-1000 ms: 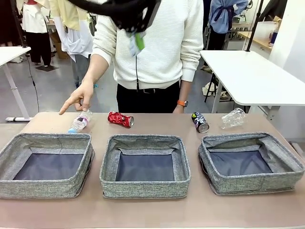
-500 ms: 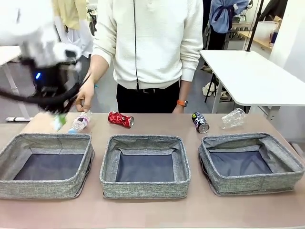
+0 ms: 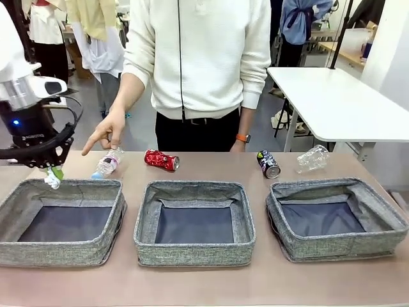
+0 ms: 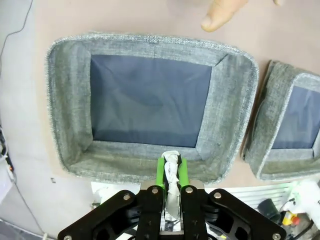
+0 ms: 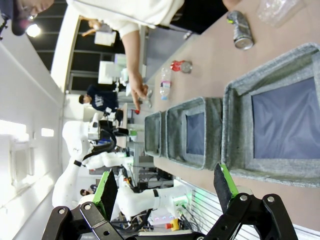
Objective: Sort the waste into the appropriate baskets.
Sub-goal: Place the picked waste into the Fabric basket indicated by the person.
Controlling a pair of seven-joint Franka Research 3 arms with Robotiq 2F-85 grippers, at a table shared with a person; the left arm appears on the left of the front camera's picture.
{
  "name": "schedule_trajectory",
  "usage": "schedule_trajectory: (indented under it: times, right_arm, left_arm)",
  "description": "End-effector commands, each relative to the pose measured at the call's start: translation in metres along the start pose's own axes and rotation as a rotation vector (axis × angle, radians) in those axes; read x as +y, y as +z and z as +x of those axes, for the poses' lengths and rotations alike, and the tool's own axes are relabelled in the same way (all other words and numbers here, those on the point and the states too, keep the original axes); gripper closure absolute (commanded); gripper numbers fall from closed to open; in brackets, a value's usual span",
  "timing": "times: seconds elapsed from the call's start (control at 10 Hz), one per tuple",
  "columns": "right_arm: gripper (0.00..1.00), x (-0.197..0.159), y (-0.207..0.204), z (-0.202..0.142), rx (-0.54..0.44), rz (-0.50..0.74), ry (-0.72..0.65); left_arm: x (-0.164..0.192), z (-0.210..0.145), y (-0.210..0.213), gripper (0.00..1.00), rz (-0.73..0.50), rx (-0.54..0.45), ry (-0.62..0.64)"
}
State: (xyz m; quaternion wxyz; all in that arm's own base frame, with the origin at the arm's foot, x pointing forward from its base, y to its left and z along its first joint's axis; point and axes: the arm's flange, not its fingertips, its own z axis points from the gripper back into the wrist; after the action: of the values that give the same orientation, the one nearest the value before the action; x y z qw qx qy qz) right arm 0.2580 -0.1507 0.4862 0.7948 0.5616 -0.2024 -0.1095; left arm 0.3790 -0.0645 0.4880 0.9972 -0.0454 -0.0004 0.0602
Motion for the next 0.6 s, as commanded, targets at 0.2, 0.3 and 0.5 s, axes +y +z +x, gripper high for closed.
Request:
schedule_trajectory:
  times: [0.2, 0.3, 0.5]
  right_arm:
    - [0.00, 0.0015, -0.0008, 0.0025, -0.010, 0.023, 0.026]
    - [0.00, 0.0015, -0.0008, 0.0025, -0.010, 0.023, 0.026]
    - [0.00, 0.0015, -0.0008, 0.0025, -0.010, 0.023, 0.026]
  left_arm:
    - [-0.0052, 0.0000, -0.0074, 0.34, -0.014, -0.011, -0.014]
    - [-0.0050, 0.0004, -0.0082, 0.00, -0.010, -0.011, -0.012]
    - [-0.0041, 0.0026, -0.0078, 0.00, -0.021, -0.018, -0.009]
